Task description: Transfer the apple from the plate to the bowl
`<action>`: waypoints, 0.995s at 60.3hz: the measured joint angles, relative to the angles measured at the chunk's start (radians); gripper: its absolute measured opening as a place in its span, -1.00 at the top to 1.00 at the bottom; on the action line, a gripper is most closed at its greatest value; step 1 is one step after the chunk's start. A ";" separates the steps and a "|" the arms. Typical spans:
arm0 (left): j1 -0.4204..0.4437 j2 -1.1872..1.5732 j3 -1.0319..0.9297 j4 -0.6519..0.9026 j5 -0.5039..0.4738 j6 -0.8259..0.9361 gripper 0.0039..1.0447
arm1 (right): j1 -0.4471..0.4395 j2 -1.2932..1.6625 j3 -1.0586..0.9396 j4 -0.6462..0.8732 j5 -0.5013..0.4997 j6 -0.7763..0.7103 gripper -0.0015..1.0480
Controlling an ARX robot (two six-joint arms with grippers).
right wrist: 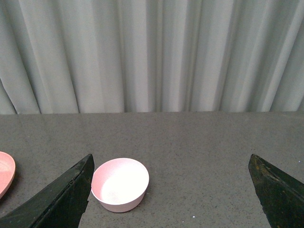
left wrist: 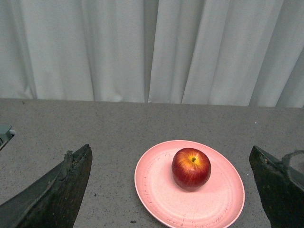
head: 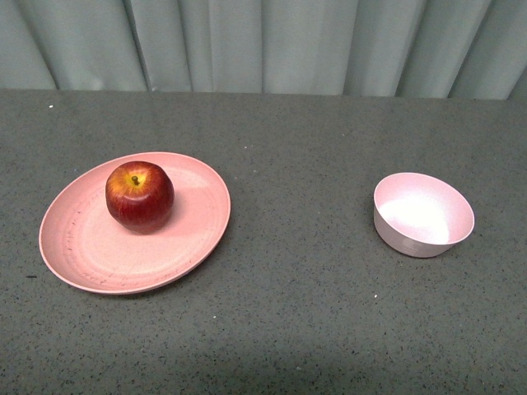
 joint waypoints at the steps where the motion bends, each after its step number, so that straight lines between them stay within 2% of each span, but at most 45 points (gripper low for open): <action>1: 0.000 0.000 0.000 0.000 0.000 0.000 -0.88 | 0.000 0.000 0.000 0.000 0.000 0.000 -0.82; 60: 0.000 0.000 0.000 0.000 0.000 0.000 -0.88 | 0.000 0.000 0.000 0.000 0.000 0.000 -0.82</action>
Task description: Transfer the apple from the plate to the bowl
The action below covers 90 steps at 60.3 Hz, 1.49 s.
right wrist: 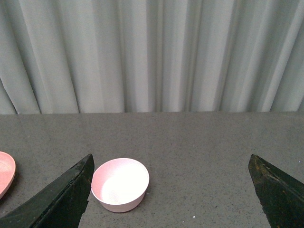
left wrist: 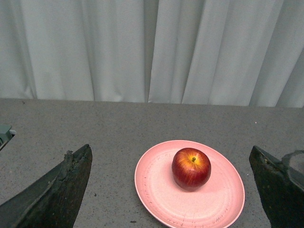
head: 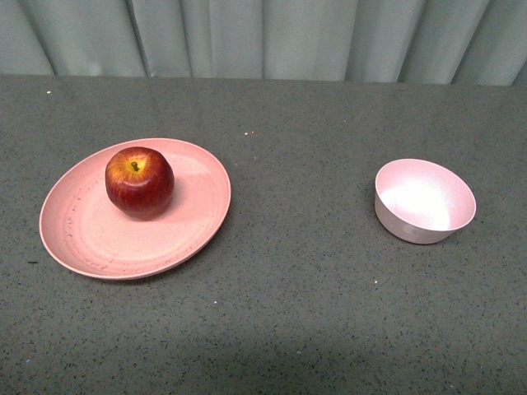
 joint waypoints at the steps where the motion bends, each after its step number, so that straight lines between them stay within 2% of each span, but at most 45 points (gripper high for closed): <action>1: 0.000 0.000 0.000 0.000 0.000 0.000 -0.88 | 0.000 0.000 0.000 0.000 0.000 0.000 -0.82; 76: 0.000 0.000 0.000 0.000 0.000 0.000 -0.88 | 0.000 0.000 0.000 0.000 0.001 0.000 -0.82; 79: 0.000 0.000 0.000 0.000 0.000 0.000 -0.88 | 0.041 0.015 0.000 0.038 0.136 -0.056 -0.82; 81: 0.000 0.000 0.000 0.000 0.000 0.000 -0.88 | 0.089 0.045 0.000 0.087 0.266 -0.113 -0.82; 83: 0.000 0.000 0.000 0.000 -0.001 0.000 -0.88 | 0.115 0.077 0.000 0.117 0.323 -0.154 -0.82; 85: 0.000 0.000 0.000 0.000 0.000 0.000 -0.88 | 0.130 0.138 0.000 0.165 0.327 -0.189 -0.82; 90: 0.000 0.000 0.000 0.000 0.000 0.000 -0.88 | 0.138 0.335 0.016 0.293 0.248 -0.221 -0.82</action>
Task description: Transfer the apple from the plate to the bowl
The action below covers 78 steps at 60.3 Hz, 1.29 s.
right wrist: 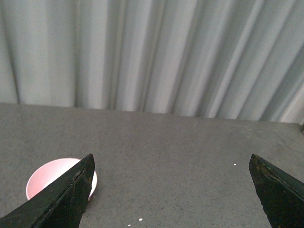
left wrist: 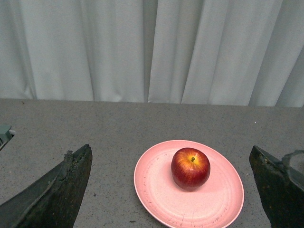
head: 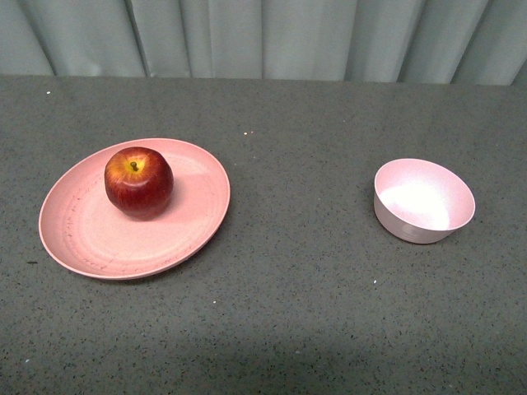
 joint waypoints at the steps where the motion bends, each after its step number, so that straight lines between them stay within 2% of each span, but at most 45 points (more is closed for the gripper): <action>1: 0.000 0.000 0.000 0.000 0.000 0.000 -0.88 | 0.000 0.027 0.004 0.016 -0.010 0.000 -0.82; 7: 0.000 0.000 0.000 0.000 0.000 0.000 -0.88 | 0.008 0.333 0.095 0.144 -0.122 -0.006 -0.82; 13: 0.000 0.000 0.000 0.000 0.000 0.000 -0.88 | 0.032 0.697 0.232 0.143 -0.251 -0.061 -0.82; 26: 0.000 0.000 0.000 0.000 0.000 0.000 -0.88 | 0.041 1.111 0.424 0.080 -0.309 -0.108 -0.82; 51: 0.000 0.000 0.000 0.000 0.000 0.000 -0.88 | 0.051 1.521 0.720 -0.101 -0.394 -0.161 -0.82; 78: 0.000 0.000 0.000 0.000 0.000 0.000 -0.88 | 0.070 1.706 0.903 -0.191 -0.428 -0.168 -0.82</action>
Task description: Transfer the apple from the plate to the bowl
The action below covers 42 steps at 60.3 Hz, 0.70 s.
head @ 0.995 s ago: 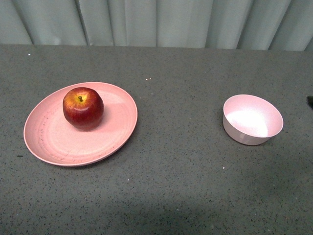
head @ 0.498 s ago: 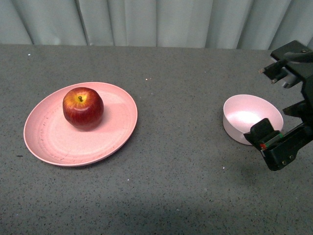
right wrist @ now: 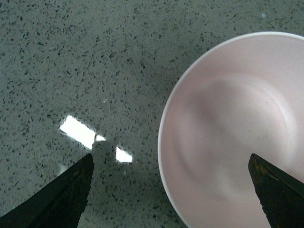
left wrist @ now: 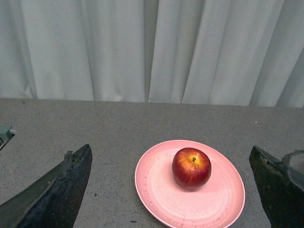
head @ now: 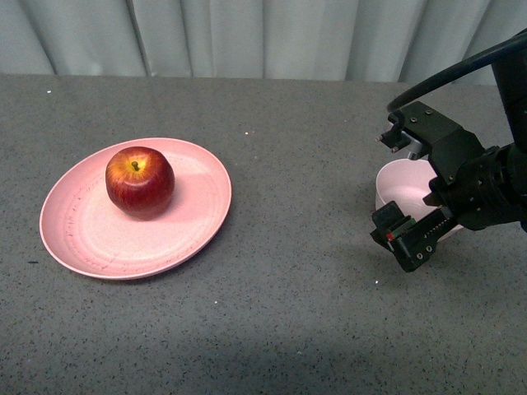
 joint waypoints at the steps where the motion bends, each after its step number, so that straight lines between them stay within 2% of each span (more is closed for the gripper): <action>1: 0.000 0.000 0.000 0.000 0.000 0.000 -0.88 | 0.001 0.007 0.008 -0.006 -0.001 0.000 -0.82; 8: 0.000 0.000 0.000 0.000 0.000 0.000 -0.88 | 0.004 0.043 0.043 -0.023 0.000 0.003 -0.79; 42: 0.000 0.000 0.000 0.000 0.000 0.000 -0.88 | 0.002 0.057 0.055 -0.017 0.014 0.001 0.82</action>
